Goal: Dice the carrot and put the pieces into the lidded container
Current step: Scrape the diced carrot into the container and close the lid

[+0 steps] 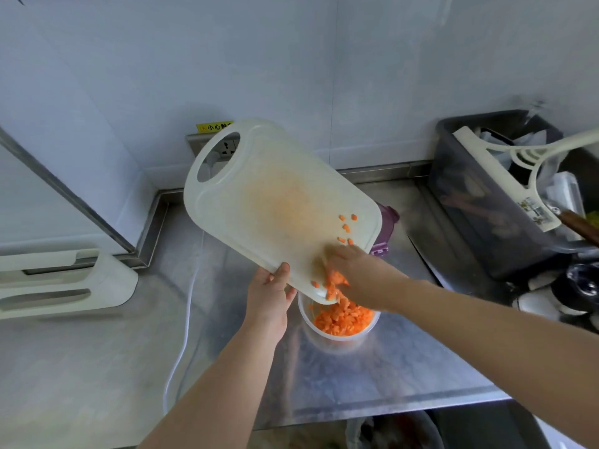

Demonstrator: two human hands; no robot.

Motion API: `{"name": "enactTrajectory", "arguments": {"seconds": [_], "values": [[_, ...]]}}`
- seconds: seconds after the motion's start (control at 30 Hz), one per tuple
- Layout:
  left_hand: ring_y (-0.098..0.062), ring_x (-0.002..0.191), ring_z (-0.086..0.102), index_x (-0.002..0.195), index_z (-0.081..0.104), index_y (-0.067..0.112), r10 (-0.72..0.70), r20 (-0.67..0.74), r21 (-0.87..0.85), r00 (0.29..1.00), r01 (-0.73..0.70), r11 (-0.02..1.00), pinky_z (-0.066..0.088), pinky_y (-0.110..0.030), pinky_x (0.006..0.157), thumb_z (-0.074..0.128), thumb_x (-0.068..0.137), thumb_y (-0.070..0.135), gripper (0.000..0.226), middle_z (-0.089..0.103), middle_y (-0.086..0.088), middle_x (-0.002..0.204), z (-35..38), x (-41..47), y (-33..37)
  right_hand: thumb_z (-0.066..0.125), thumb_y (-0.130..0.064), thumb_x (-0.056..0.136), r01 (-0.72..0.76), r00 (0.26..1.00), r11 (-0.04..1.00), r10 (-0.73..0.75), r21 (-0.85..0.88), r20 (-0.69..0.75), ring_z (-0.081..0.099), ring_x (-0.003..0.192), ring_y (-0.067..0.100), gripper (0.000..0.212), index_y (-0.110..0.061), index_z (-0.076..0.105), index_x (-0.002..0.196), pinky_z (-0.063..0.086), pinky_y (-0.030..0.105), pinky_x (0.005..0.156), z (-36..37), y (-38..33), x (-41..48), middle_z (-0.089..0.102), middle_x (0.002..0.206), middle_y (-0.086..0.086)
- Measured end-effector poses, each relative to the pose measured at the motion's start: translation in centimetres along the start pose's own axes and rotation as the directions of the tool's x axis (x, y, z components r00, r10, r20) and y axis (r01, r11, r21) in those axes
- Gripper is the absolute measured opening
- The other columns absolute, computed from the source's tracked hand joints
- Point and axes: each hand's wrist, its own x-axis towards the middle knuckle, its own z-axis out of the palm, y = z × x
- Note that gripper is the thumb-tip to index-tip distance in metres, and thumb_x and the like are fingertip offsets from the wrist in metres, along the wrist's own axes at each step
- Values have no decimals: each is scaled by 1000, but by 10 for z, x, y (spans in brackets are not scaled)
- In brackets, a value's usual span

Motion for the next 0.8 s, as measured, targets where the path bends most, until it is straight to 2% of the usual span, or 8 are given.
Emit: {"name": "enactTrajectory", "arguments": {"seconds": [0.1, 0.17, 0.23, 0.3, 0.4, 0.5, 0.63, 0.8], "values": [[-12, 97, 61, 99, 61, 26, 1, 3, -7, 1000, -1, 1000, 49, -28, 80, 43, 99, 4, 28, 67, 6, 100, -1, 0, 0, 49, -23, 96, -3, 996, 1000, 0, 31, 91, 35, 129, 20, 33, -25, 50, 129, 43, 38, 100, 15, -1, -22, 38, 138, -4], [-12, 100, 61, 101, 61, 26, -7, 9, -7, 1000, 7, 1000, 49, -28, 81, 44, 99, 5, 27, 67, 6, 103, -1, 0, 0, 48, -21, 96, 0, 996, 995, -9, 98, 86, 38, 128, 16, 33, -27, 51, 129, 43, 35, 99, 11, 1, -29, 40, 138, -7], [-13, 102, 61, 102, 61, 26, -14, 15, -10, 1000, 14, 1000, 49, -29, 82, 45, 99, 5, 27, 66, 5, 107, -1, 0, 1, 51, -18, 95, -23, 999, 986, 28, 168, -25, 45, 124, 16, 33, -25, 55, 127, 43, 34, 99, -4, 7, -25, 46, 135, -5], [-12, 103, 61, 102, 61, 25, -13, 13, -11, 1000, 13, 1000, 49, -31, 87, 45, 99, 6, 25, 66, 5, 108, -1, -1, 1, 55, -16, 93, -32, 974, 978, 76, 206, -213, 45, 122, 21, 34, -22, 58, 126, 44, 36, 97, -24, 16, -11, 50, 131, 0], [-11, 101, 61, 103, 61, 24, 2, 26, -1, 1000, -2, 1000, 50, -29, 85, 46, 98, 5, 24, 66, 6, 105, 0, -4, 2, 56, -17, 93, -34, 942, 991, 74, 127, -327, 39, 122, 21, 38, -22, 54, 131, 37, 33, 100, -50, 24, 10, 47, 132, 0], [-11, 98, 63, 103, 61, 23, 18, 47, 5, 999, -18, 1000, 50, -26, 77, 46, 98, 5, 24, 67, 5, 104, 4, -7, 5, 53, -20, 94, -38, 962, 999, 43, 23, -270, 41, 115, 20, 31, -19, 54, 126, 40, 31, 93, -52, 27, 16, 47, 127, 0], [-12, 101, 62, 101, 61, 25, 33, 42, -14, 999, -32, 999, 51, -28, 80, 45, 98, 4, 27, 67, 4, 106, 5, -6, 7, 52, -21, 95, -54, 982, 998, 57, 20, -181, 43, 109, 18, 22, -16, 57, 116, 45, 31, 87, -30, 24, 0, 48, 121, 1], [-13, 105, 61, 107, 60, 24, 32, 33, -18, 999, -31, 999, 50, -27, 80, 43, 99, 5, 27, 66, 5, 110, 3, -2, 9, 46, -19, 95, -54, 999, 998, 54, 28, 2, 41, 119, 16, 26, -22, 58, 117, 41, 28, 91, 3, 21, -30, 48, 124, -3]]}}
